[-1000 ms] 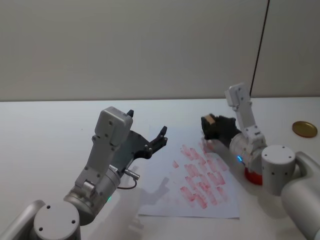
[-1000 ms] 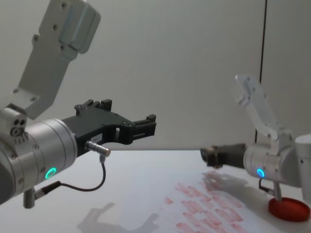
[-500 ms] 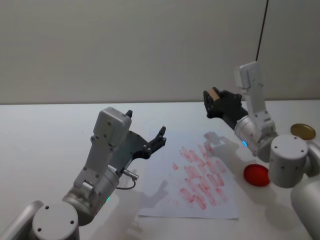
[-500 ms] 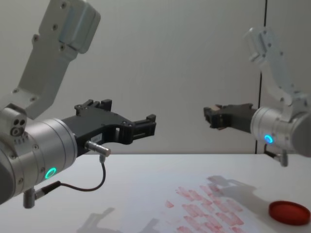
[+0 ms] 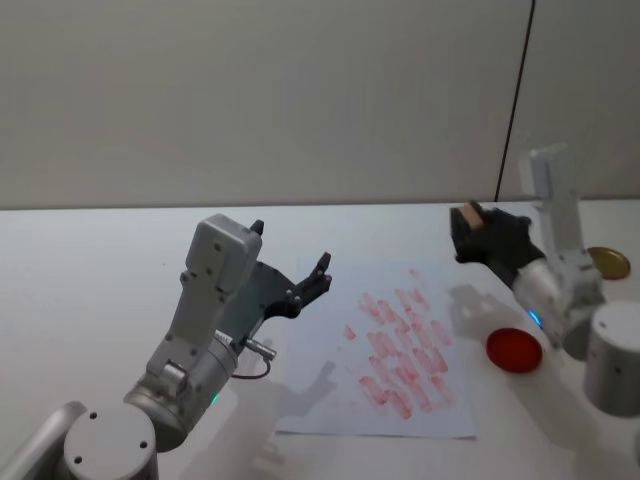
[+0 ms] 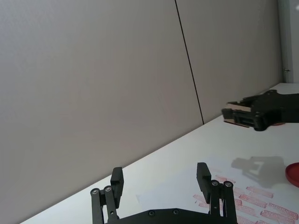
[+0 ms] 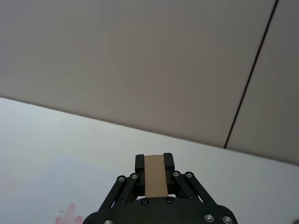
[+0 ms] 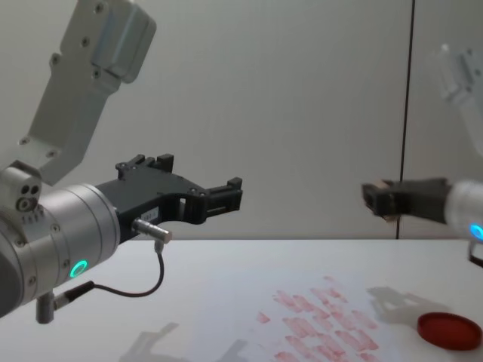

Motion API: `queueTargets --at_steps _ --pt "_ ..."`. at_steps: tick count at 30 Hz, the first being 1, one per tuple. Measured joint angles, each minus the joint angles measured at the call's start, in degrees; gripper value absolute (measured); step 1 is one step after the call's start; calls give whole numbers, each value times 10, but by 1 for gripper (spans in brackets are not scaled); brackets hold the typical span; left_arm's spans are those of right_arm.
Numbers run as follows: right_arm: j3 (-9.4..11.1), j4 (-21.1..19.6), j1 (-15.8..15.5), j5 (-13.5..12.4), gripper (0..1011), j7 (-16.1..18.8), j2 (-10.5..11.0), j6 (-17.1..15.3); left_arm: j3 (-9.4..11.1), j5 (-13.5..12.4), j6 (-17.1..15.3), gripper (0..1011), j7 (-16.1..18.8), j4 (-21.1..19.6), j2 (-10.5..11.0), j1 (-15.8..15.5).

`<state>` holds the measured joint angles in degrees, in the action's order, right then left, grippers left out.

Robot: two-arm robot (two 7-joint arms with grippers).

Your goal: Use the one hand to pick up the stamp and affix it onto the A4 paper.

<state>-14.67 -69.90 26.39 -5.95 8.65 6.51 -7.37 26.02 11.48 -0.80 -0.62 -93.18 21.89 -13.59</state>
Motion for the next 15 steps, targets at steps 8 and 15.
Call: queueTargets --at_steps 8,15 --pt "11 -62 -58 -22 219 -11 27 -45 0 0 0 993 0 0 0 0" --pt "18 -96 -102 -40 219 -14 47 -73 0 0 0 993 0 0 0 0"
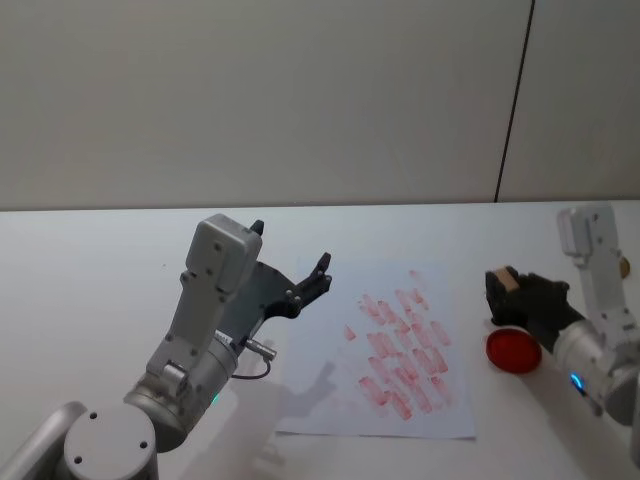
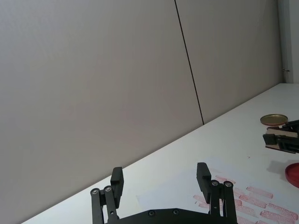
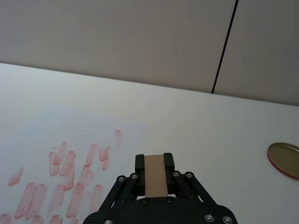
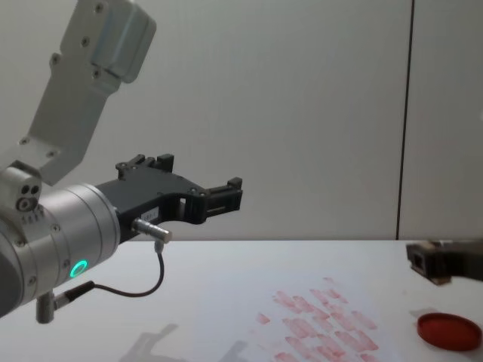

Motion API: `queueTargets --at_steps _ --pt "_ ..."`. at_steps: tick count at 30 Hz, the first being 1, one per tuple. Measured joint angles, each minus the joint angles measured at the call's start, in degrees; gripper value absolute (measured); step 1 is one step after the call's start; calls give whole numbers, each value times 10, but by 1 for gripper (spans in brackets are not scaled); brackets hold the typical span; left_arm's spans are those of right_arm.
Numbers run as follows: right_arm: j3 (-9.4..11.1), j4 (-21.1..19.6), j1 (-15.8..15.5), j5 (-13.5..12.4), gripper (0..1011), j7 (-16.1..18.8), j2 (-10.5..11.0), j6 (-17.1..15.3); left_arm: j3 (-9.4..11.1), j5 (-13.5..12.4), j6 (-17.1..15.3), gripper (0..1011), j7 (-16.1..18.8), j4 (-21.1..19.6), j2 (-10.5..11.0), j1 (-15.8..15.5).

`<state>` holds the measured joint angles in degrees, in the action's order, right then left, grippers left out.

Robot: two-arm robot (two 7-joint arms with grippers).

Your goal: Use the one hand to pick up the stamp and affix it onto the A4 paper.

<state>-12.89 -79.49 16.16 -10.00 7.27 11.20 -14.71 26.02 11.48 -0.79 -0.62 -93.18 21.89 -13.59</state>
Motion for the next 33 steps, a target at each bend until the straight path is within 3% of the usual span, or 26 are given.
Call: queueTargets --at_steps 15,24,33 --pt "7 -22 -42 -14 221 5 20 -21 0 0 0 993 0 0 0 0" --pt "9 -25 -52 -15 486 12 25 -15 0 0 0 993 0 0 0 0" --pt "10 -33 -59 -11 777 15 28 13 0 0 0 993 0 0 0 0"
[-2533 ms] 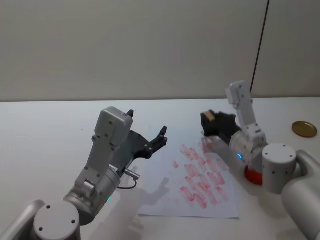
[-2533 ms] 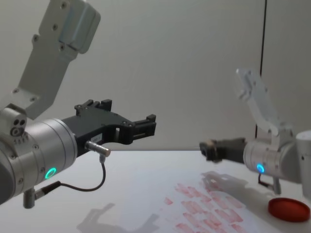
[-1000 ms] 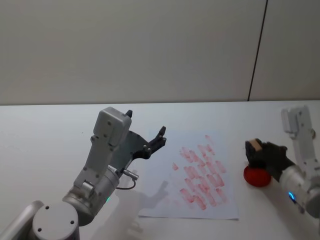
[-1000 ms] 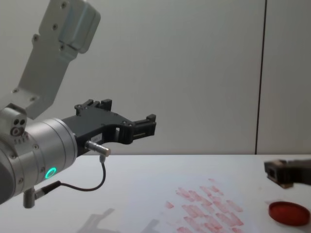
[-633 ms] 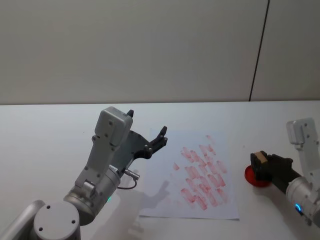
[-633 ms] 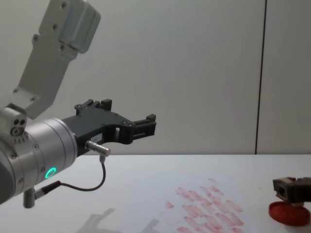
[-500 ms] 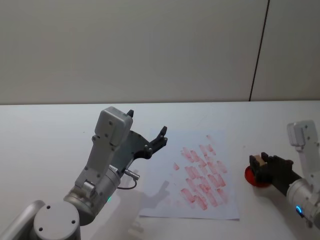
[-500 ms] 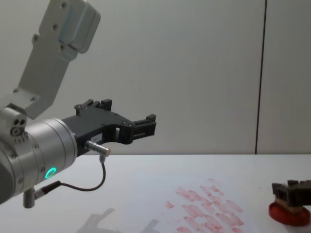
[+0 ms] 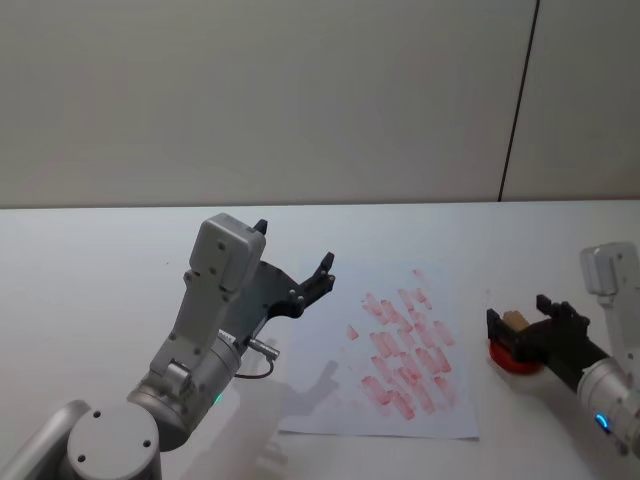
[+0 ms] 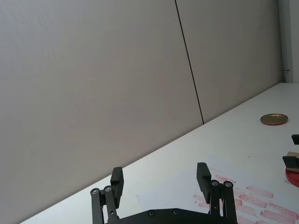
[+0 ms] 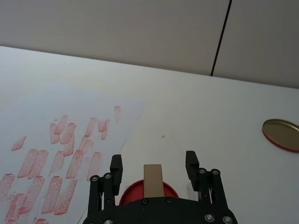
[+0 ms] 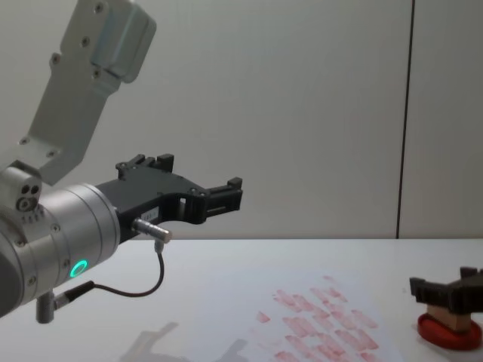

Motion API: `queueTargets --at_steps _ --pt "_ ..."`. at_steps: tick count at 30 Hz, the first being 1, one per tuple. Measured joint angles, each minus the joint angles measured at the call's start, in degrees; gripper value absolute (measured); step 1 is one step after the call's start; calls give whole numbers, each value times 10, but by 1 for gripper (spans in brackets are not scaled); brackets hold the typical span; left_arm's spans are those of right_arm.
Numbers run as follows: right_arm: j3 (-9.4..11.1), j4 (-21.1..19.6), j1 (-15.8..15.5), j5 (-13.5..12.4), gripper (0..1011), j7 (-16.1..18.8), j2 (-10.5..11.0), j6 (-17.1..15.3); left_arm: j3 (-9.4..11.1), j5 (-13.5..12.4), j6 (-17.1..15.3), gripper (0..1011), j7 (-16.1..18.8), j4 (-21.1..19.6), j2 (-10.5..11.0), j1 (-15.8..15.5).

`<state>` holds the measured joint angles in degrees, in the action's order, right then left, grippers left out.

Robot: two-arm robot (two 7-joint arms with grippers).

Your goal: Use the one hand to pick up the stamp and affix it onto the A4 paper.

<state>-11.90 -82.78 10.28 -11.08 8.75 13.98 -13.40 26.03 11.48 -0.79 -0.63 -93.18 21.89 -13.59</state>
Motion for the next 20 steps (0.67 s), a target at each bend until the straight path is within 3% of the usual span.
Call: queueTargets --at_steps 7,20 --pt "3 -20 -11 7 982 -5 6 36 0 0 0 993 0 0 0 0" --pt "11 -64 -37 17 1001 -20 21 96 0 0 0 993 0 0 0 0"
